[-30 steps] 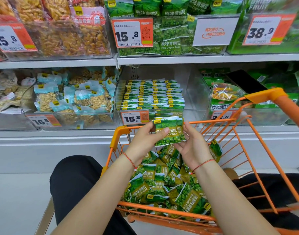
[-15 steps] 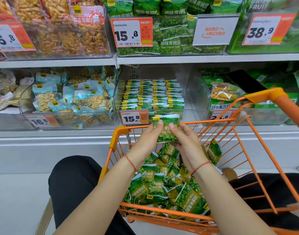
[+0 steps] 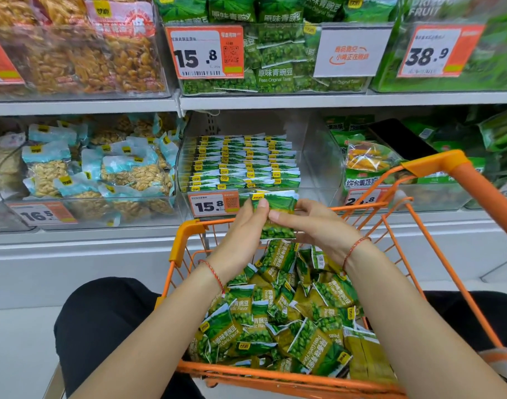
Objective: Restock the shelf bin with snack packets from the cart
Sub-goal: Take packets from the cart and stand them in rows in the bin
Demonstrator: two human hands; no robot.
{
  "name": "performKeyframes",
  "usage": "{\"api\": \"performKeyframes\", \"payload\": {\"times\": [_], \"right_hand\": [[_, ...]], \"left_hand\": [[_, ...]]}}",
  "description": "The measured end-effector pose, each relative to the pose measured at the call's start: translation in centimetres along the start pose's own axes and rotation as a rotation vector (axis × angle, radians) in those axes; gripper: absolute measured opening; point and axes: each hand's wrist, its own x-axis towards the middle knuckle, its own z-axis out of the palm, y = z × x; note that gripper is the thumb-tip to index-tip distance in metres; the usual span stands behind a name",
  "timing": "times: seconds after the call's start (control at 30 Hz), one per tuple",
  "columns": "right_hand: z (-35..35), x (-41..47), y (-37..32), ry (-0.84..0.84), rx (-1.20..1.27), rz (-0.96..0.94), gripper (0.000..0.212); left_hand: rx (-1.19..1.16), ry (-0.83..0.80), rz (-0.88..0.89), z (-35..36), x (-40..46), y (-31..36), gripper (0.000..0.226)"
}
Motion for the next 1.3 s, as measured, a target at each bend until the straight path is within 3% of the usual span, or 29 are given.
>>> {"api": "performKeyframes", "payload": {"times": [0.07, 0.23, 0.3, 0.4, 0.47, 0.57, 0.63, 0.8, 0.93, 1.1, 1.2, 1.3], "right_hand": [[-0.6, 0.9, -0.9, -0.009, -0.104, -0.007, 0.123], [-2.1, 4.2, -1.8, -0.042, -0.086, 0.011, 0.120], [-2.8, 5.2, -2.6, -0.073, -0.140, 0.018, 0.101], [-4.2, 6.7, -4.9, -0.061, -0.250, -0.033, 0.054], [-5.4, 7.9, -6.3, 0.075, -0.354, -0.105, 0.053], [-7.0, 9.6, -7.1, 0.268, -0.497, -0.228, 0.053], [-7.8, 10.7, -7.0, 0.291, -0.619, -0.264, 0.051], [-8.4, 13.1, -6.0, 0.107, -0.842, -0.170, 0.061], [-9.0, 14.6, -5.2, -0.055, -0.687, 0.069, 0.055], [-8.3, 16.0, -3.7, -0.101, -0.626, 0.190, 0.062], [-8.5, 16.2, -2.9, -0.124, -0.564, 0.202, 0.059], [-8.6, 16.3, -2.7, -0.145, -0.656, 0.164, 0.057]], "left_hand": [[-0.021, -0.006, -0.013, 0.0, 0.9, 0.2, 0.064], [0.005, -0.032, 0.037, -0.1, 3.6, 0.9, 0.058], [0.008, -0.040, 0.047, -0.4, 4.9, 1.4, 0.056], [0.043, -0.088, 0.083, -1.0, 6.6, 2.0, 0.058], [0.160, -0.090, 0.136, -1.6, 7.9, 1.8, 0.062], [0.510, 0.043, 0.183, -2.8, 10.5, 0.5, 0.074], [0.679, 0.108, 0.170, -3.3, 11.7, -0.5, 0.071], [0.768, 0.071, 0.179, -3.4, 12.5, -1.7, 0.068], [0.836, 0.078, 0.208, -3.3, 12.5, -2.1, 0.067], [0.918, 0.126, 0.237, -3.0, 12.8, -2.8, 0.069], [0.928, 0.128, 0.255, -2.9, 12.7, -2.9, 0.067], [0.936, 0.140, 0.263, -2.8, 12.7, -2.9, 0.066]]}}
